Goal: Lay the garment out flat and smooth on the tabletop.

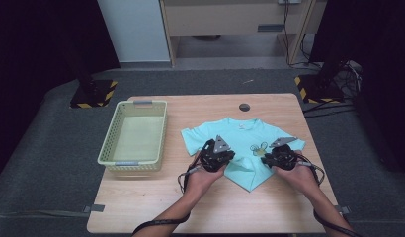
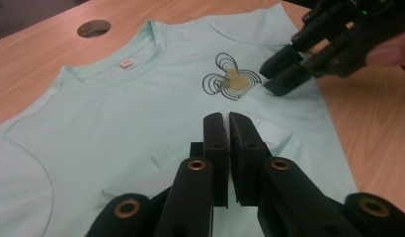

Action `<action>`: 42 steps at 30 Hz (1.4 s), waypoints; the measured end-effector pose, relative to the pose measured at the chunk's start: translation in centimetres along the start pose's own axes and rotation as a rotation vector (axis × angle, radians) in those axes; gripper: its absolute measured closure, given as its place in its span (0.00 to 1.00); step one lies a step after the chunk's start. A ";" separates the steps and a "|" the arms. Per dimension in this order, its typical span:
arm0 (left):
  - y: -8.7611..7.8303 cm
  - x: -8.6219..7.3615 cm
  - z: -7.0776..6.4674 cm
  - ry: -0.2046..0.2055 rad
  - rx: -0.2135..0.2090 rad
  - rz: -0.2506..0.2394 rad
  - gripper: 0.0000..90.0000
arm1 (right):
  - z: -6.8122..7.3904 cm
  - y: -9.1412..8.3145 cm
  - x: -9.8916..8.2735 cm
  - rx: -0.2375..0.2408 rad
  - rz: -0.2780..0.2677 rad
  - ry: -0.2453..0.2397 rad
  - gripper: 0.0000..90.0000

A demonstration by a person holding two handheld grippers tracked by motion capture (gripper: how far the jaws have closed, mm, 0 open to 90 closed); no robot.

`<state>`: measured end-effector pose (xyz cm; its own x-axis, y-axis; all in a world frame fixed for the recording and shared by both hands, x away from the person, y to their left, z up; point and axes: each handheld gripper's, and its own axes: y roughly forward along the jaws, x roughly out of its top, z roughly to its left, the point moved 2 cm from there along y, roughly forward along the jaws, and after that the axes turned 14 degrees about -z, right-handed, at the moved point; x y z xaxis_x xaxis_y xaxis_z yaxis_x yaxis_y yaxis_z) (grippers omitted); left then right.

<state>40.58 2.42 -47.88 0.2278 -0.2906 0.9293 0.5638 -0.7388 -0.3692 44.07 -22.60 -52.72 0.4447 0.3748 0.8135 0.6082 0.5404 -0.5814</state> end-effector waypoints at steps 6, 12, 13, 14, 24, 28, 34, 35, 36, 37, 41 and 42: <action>-1.4 -1.0 -0.9 0.000 -0.032 -0.001 0.96 | 0.8 0.9 1.3 0.013 -0.007 -0.022 0.82; -2.6 -1.7 -1.9 0.004 -0.062 -0.003 0.96 | 1.7 1.9 2.6 0.022 -0.005 -0.033 0.78; -2.8 -1.9 -2.0 0.005 -0.064 -0.001 0.96 | 1.9 2.1 2.9 0.028 -0.008 -0.042 0.78; -3.0 -2.1 -2.0 0.004 -0.066 0.005 0.96 | 2.1 2.3 3.1 0.030 -0.007 -0.043 0.77; -4.5 -3.6 -2.2 0.005 -0.072 0.030 0.96 | 4.1 4.9 4.7 0.076 -0.007 -0.069 0.73; -5.1 -4.2 -2.5 0.012 -0.077 0.046 0.96 | 4.7 6.0 5.1 0.098 -0.011 -0.084 0.72; -6.2 -4.6 -2.3 -0.006 -0.077 0.047 0.96 | 5.1 7.5 5.6 0.123 -0.017 -0.078 0.70; -6.3 -4.7 -2.3 -0.006 -0.079 0.049 0.96 | 5.2 7.7 5.7 0.127 -0.015 -0.080 0.69; -6.5 -4.8 -2.3 -0.006 -0.079 0.050 0.96 | 5.3 7.9 5.7 0.129 -0.013 -0.082 0.69; -6.6 -4.9 -2.3 -0.006 -0.079 0.053 0.96 | 5.4 8.2 5.8 0.140 -0.015 -0.079 0.68; -7.1 -5.3 -2.4 -0.014 -0.080 0.054 0.96 | 5.5 8.8 6.0 0.152 -0.010 -0.081 0.65; -7.2 -5.4 -2.4 -0.016 -0.080 0.055 0.96 | 5.5 8.8 6.0 0.152 -0.010 -0.081 0.65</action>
<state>33.39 7.81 -50.21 0.2697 -0.3227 0.9073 0.4851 -0.7684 -0.4175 48.43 -11.43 -52.87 0.3809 0.4250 0.8211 0.5028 0.6501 -0.5697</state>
